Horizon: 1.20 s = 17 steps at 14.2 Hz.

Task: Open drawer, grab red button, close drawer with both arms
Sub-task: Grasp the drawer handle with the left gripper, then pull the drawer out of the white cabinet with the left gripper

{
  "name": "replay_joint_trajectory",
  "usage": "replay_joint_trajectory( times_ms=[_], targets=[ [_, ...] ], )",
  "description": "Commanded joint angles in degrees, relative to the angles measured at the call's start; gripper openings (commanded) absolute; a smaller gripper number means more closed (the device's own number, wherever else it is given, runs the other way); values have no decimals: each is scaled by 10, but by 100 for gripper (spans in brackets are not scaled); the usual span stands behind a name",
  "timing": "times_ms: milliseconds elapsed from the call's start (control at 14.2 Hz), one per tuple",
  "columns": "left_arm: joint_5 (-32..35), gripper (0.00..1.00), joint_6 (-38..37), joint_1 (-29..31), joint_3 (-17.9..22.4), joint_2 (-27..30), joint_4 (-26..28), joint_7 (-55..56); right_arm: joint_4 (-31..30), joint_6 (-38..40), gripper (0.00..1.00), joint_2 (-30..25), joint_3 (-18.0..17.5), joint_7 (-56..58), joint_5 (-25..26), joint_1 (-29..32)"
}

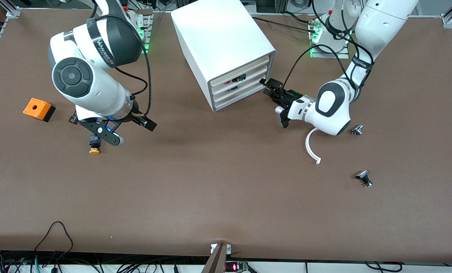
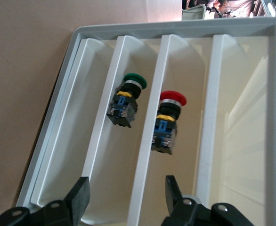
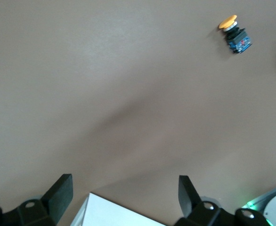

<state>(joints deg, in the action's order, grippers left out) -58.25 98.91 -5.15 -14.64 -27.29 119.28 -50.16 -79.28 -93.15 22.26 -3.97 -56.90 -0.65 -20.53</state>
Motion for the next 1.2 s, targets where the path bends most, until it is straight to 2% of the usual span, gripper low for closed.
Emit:
replay_joint_trajectory(
  times_ms=[0,141,352,422,492,562,633,1125],
  targets=[
    [-21,70,53,0,-23,18,37,-25,38,-3,99,25,1,-54,-11,-16],
    [-27,61,54,1,-34,15,38,-29,57,-14,99,37,1,-92,-34,-22],
    [-28,58,56,1,-43,15,41,-30,67,-31,99,42,1,-123,-48,-23],
    [-28,53,56,1,-43,15,41,-32,68,-34,99,43,1,-127,-48,-28],
    [-28,41,56,1,-43,15,41,-41,71,-40,99,45,1,-136,-48,-31],
    [-28,11,53,1,-43,15,41,-53,74,-43,99,46,1,-145,-49,-32],
    [-28,0,54,0,-43,9,39,-61,81,-44,99,52,1,-153,-49,-38],
    [-27,0,52,5,-43,5,26,-55,124,-45,99,83,1,-210,-49,-60]
  ],
)
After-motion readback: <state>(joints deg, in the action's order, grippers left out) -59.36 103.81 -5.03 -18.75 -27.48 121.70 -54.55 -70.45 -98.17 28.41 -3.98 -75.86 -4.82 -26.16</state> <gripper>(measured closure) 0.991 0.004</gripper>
